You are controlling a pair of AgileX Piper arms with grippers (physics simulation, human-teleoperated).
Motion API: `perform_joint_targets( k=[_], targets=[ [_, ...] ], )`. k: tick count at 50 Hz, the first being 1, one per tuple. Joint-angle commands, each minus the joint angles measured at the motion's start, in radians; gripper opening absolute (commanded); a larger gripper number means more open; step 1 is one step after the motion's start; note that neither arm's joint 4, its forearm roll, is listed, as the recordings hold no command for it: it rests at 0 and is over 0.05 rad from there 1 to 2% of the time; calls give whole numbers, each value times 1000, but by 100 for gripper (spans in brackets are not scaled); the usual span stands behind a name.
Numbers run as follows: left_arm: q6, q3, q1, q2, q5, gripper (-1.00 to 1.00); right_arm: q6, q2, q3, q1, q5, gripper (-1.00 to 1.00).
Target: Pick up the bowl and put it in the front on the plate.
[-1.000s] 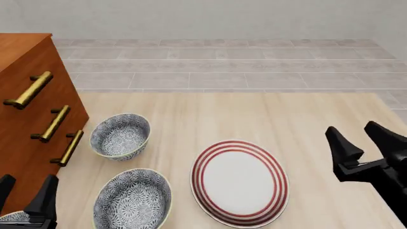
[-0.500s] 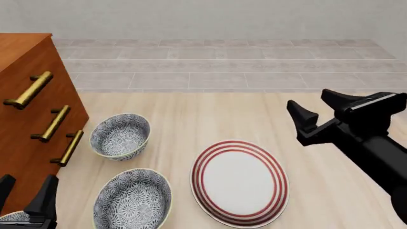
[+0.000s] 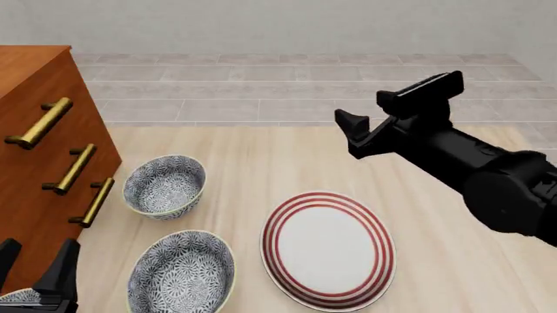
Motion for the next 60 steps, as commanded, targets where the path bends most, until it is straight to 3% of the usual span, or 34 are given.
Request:
perform_joint_targets(
  k=[1, 43, 60],
  targets=[
    [0, 0, 0, 0, 0, 100, 36, 132, -155, 49, 71, 100],
    [0, 0, 0, 0, 0, 100, 33, 526, -624, 139, 322, 100],
    [0, 0, 0, 0, 0, 100, 87, 644, -812, 194, 476, 100]
  ],
)
